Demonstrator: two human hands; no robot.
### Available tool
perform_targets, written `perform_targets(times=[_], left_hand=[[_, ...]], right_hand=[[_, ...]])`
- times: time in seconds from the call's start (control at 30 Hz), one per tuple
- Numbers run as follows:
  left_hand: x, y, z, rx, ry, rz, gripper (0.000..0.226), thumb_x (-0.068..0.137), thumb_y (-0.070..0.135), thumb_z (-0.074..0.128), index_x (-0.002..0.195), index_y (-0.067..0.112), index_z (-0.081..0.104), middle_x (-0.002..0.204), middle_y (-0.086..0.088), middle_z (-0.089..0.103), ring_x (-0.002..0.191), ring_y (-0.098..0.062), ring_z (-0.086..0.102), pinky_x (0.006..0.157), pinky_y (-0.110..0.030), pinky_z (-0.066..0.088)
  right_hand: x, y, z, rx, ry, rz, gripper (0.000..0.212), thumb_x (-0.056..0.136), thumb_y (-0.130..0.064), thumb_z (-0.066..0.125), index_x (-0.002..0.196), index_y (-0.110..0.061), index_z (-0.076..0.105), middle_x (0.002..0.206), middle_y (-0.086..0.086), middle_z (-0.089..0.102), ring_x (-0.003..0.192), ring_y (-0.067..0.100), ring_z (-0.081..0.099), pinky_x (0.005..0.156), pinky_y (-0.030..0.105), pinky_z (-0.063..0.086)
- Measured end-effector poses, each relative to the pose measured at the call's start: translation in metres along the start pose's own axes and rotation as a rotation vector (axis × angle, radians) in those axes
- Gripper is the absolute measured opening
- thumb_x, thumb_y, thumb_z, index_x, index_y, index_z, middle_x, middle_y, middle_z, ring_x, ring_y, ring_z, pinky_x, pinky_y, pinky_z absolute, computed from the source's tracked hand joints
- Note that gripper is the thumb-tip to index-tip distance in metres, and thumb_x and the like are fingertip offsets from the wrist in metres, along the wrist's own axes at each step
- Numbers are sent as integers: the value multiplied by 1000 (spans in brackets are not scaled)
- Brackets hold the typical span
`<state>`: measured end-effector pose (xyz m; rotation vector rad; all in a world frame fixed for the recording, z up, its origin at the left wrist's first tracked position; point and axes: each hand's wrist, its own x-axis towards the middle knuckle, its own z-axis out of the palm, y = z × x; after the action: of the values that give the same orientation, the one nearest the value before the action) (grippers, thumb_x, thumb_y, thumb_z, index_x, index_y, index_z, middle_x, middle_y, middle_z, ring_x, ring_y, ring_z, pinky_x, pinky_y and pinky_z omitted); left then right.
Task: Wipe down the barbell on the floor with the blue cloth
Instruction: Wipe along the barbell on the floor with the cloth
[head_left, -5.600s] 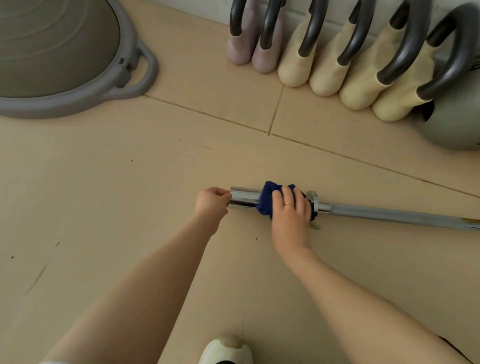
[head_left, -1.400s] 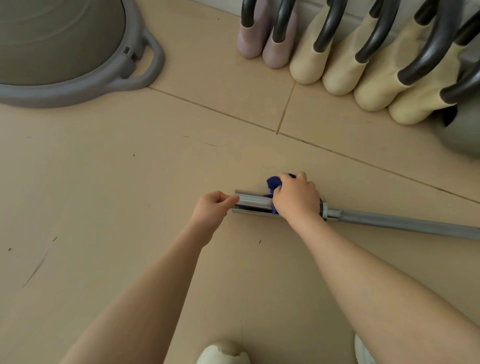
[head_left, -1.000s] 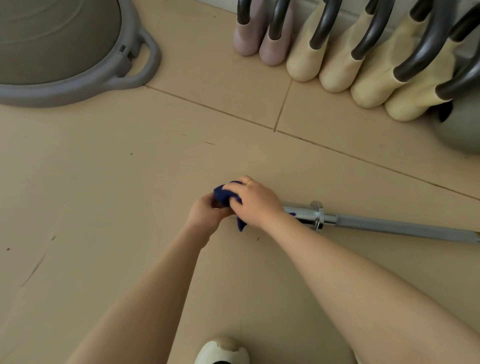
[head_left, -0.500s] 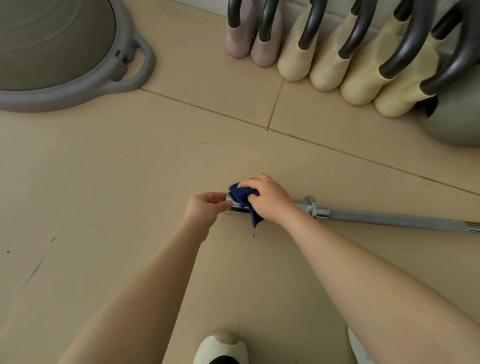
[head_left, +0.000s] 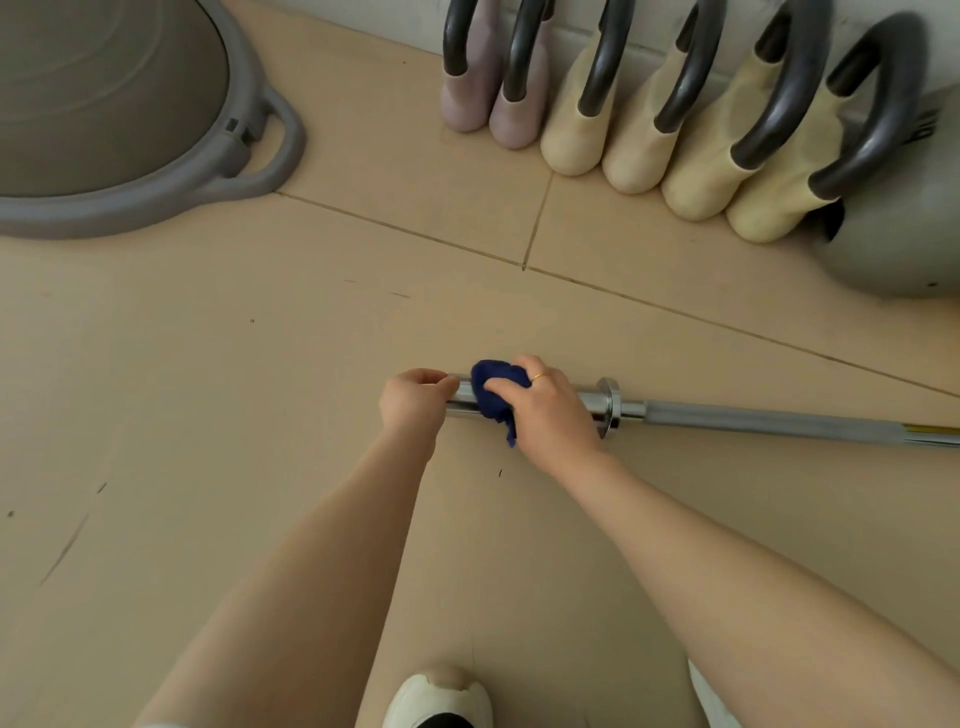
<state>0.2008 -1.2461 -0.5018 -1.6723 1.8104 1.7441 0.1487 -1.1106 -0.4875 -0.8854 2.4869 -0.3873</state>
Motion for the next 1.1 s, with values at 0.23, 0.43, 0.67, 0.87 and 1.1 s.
perform_targets(times=[0.23,0.43,0.67,0.87,1.1], left_hand=[[-12,-11,-14,-267,-149,-78,25,98,24,39,110,15,59,98,2,65,94,-15,59,87,-28,44],[-13,-18,-17,-352,-276,-78,51,100,42,24,124,13,57,122,1,62,117,-12,53,108,-30,34],[-4,-18,-19,-419,-395,-78,66,98,52,13,132,10,51,131,-6,58,125,-18,50,114,-36,30],[-9,-2,-11,-365,-329,-69,61,98,53,15,139,16,41,142,2,45,135,-11,36,113,-31,22],[-3,9,-7,-334,-339,-27,63,98,53,12,141,15,39,144,3,44,135,-11,36,107,-33,31]], right_hand=[[6,24,4,18,190,431,27,88,-19,45,113,-15,52,120,10,46,111,33,43,84,37,37],[8,-47,26,38,113,6,47,87,0,46,132,-12,43,144,17,29,130,36,28,106,36,27],[0,-23,34,-98,112,-248,52,76,5,54,123,-17,59,134,17,50,121,39,48,96,45,47],[-12,50,11,-495,144,-498,46,75,-10,37,100,-26,73,115,9,68,103,33,64,84,44,53],[-15,43,8,-238,198,-31,59,58,10,75,112,-12,65,124,22,57,109,45,55,83,48,51]])
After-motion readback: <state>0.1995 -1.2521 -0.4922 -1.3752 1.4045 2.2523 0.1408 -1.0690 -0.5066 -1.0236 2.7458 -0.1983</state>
